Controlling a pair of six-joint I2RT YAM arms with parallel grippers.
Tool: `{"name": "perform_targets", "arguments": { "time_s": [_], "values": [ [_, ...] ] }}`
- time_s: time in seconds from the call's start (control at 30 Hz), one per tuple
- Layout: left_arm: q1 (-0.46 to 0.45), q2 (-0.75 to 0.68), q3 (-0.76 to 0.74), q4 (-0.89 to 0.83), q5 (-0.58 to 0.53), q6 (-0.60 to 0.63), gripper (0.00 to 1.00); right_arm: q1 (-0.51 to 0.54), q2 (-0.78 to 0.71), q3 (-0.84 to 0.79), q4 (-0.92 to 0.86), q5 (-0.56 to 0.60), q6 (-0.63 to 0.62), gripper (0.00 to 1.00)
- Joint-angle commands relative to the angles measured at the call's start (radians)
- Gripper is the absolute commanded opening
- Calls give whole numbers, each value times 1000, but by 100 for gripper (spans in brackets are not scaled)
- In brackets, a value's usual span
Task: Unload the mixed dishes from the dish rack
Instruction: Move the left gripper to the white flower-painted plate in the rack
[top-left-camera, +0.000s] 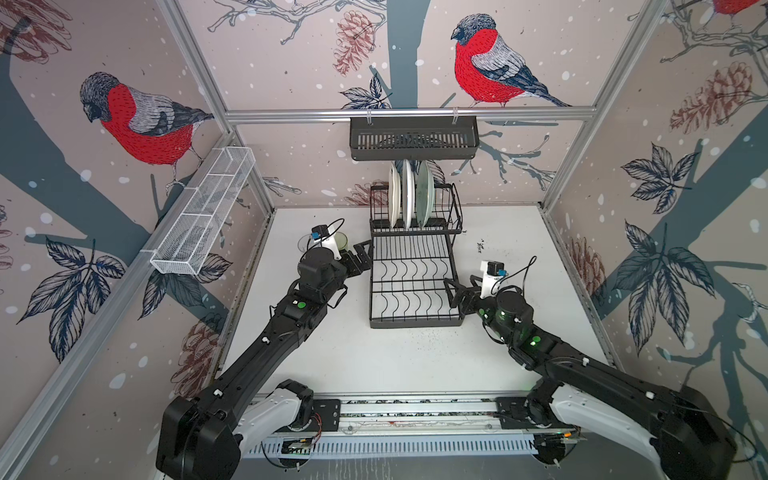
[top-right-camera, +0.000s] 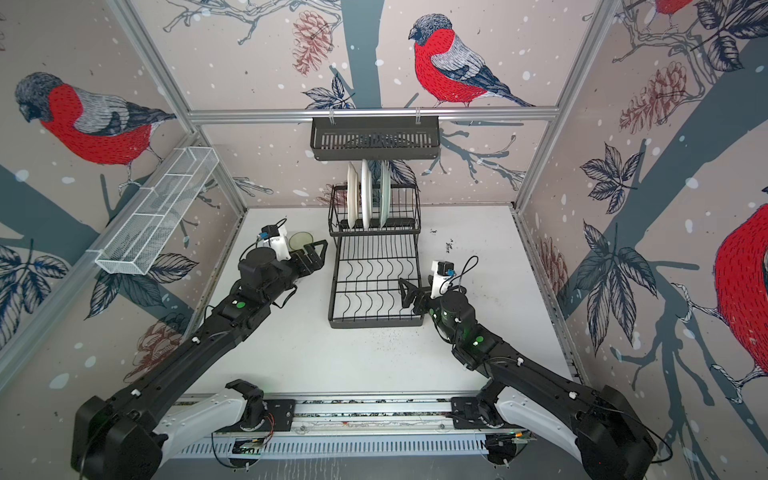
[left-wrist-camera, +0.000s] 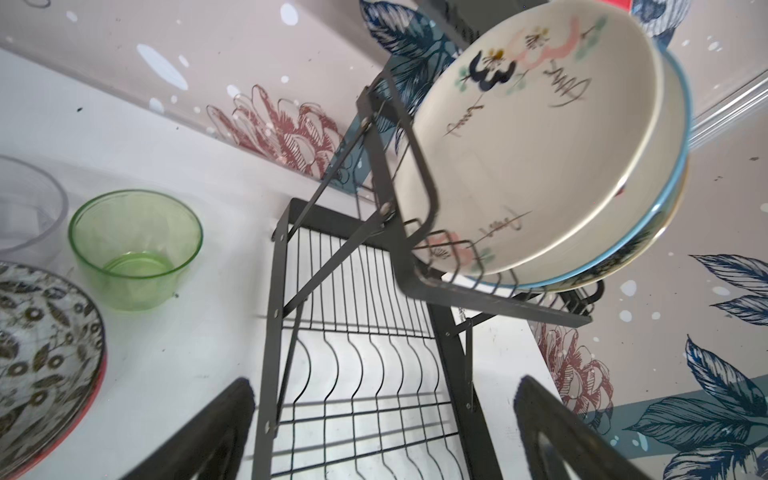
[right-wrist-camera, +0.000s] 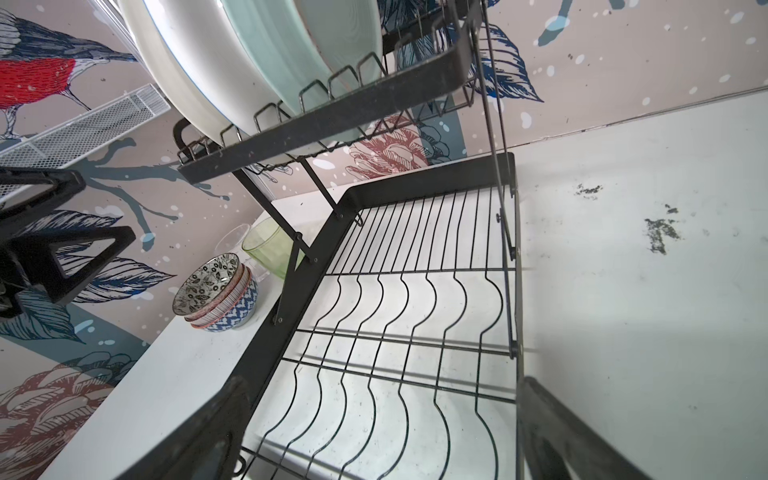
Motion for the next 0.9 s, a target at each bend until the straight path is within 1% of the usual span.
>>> {"name": "perform_targets", "arguments": {
  "time_s": [0.0, 0.13, 0.3, 0.33, 0.47, 0.57, 0.63, 0.73, 0.87],
  "values": [
    [-29, 26, 45, 24, -50, 48, 98, 0, -5, 29, -41, -26, -42, 99],
    [-63, 86, 113, 58, -43, 74, 98, 0, -22, 22, -58, -36, -59, 100],
    [-102, 171, 201, 47, -50, 111, 97, 0, -44, -11, -68, -26, -61, 100],
    [-106, 187, 243, 46, -54, 119, 96, 1, -49, -18, -67, -25, -55, 99],
    [-110, 245, 295, 66, -62, 156, 85, 0, -71, -49, -65, 2, -25, 100],
    [-111, 273, 308, 102, -72, 176, 79, -2, -90, -66, -69, 9, -20, 99],
    [-111, 293, 317, 116, -78, 187, 78, -2, -101, -73, -74, 12, -19, 99],
    [-111, 329, 346, 121, -73, 202, 74, -2, -114, -86, -81, 30, -17, 99],
    [-110, 381, 387, 116, -76, 212, 72, -8, -124, -97, -86, 46, -12, 99]
  ]
}}
